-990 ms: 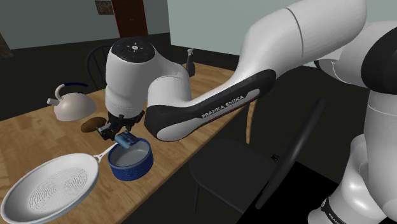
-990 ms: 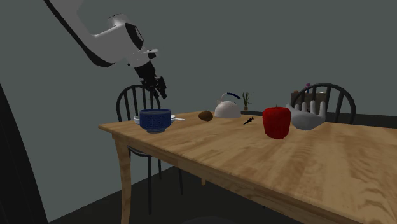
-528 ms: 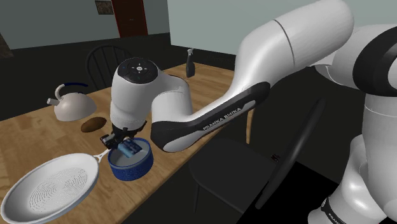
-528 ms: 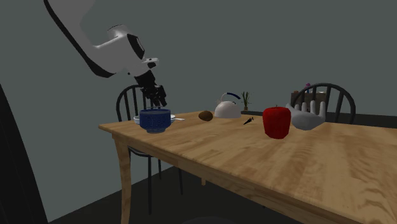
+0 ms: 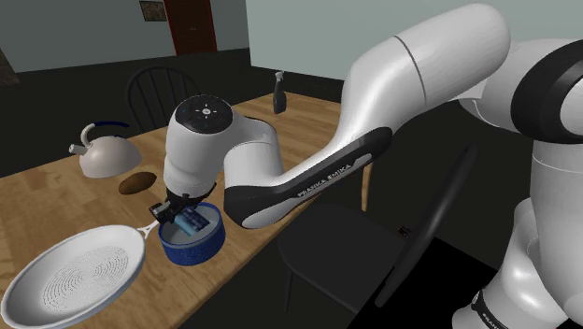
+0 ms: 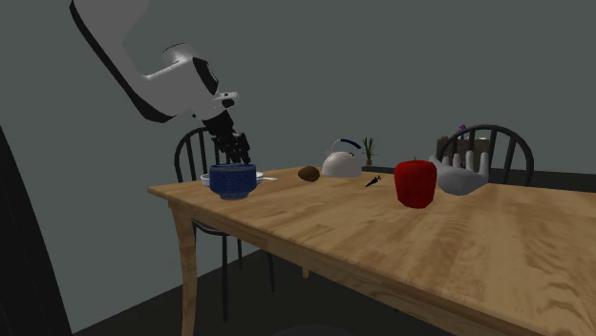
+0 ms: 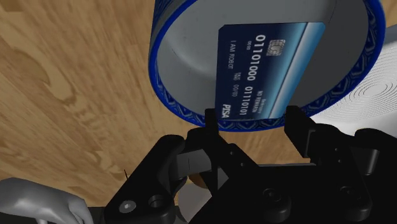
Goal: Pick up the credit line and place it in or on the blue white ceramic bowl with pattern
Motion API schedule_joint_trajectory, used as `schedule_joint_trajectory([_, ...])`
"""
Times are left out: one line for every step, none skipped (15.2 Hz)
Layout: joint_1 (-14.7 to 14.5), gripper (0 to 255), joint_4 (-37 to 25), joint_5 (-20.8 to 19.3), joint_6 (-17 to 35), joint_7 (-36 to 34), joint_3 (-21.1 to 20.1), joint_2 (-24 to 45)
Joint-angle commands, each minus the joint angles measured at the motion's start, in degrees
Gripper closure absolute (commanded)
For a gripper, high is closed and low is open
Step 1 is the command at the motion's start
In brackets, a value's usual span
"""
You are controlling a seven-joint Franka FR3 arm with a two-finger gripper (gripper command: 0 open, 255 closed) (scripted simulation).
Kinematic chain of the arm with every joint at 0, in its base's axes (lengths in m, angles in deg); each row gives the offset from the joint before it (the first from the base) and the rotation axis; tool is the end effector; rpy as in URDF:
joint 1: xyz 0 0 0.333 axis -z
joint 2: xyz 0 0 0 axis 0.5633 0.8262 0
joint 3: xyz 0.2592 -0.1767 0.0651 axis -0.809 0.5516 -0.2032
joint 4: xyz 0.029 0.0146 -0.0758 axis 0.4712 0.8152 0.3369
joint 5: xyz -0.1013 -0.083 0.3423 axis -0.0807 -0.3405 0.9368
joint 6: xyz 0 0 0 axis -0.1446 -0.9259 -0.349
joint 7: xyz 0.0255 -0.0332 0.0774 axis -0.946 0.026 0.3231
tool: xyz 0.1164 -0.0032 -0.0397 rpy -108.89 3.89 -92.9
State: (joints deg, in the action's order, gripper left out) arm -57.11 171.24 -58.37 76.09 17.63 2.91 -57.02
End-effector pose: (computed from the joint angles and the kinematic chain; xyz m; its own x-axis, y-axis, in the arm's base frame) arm 0.5280 0.4139 0.4225 0.8229 0.1377 0.5512 0.1626 -0.9867 0.0037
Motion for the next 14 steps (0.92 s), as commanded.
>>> schedule_joint_trajectory([0.0, 255, 0.0, 0.0, 0.0, 0.0, 0.0, 0.0])
schedule_joint_trajectory([0.0, 255, 0.0, 0.0, 0.0, 0.0, 0.0, 0.0])
schedule_joint_trajectory([0.0, 0, 0.0, 0.0, 0.0, 0.0, 0.0, 0.0])
schedule_joint_trajectory([0.0, 0, 0.0, 0.0, 0.0, 0.0, 0.0, 0.0])
schedule_joint_trajectory([0.0, 0, 0.0, 0.0, 0.0, 0.0, 0.0, 0.0])
schedule_joint_trajectory([0.0, 0, 0.0, 0.0, 0.0, 0.0, 0.0, 0.0])
schedule_joint_trajectory([0.0, 0, 0.0, 0.0, 0.0, 0.0, 0.0, 0.0])
schedule_joint_trajectory([0.0, 0, 0.0, 0.0, 0.0, 0.0, 0.0, 0.0])
schedule_joint_trajectory([0.2, 0, 1.0, 0.9, -0.7, 0.4, -0.5, -1.8])
schedule_joint_trajectory([0.4, 0, 1.9, 1.8, -1.5, 0.9, -1.0, -3.5])
schedule_joint_trajectory([0.6, 0, 2.7, 2.7, -2.3, 1.4, -1.5, -5.2])
schedule_joint_trajectory([0.7, 0, 3.2, 3.5, -2.9, 1.9, -1.9, -6.5])
schedule_joint_trajectory([0.7, 0, 3.2, 3.5, -2.9, 1.9, -1.9, -6.5])
schedule_joint_trajectory([0.7, 0, 3.2, 3.5, -2.9, 1.9, -1.9, -6.5])
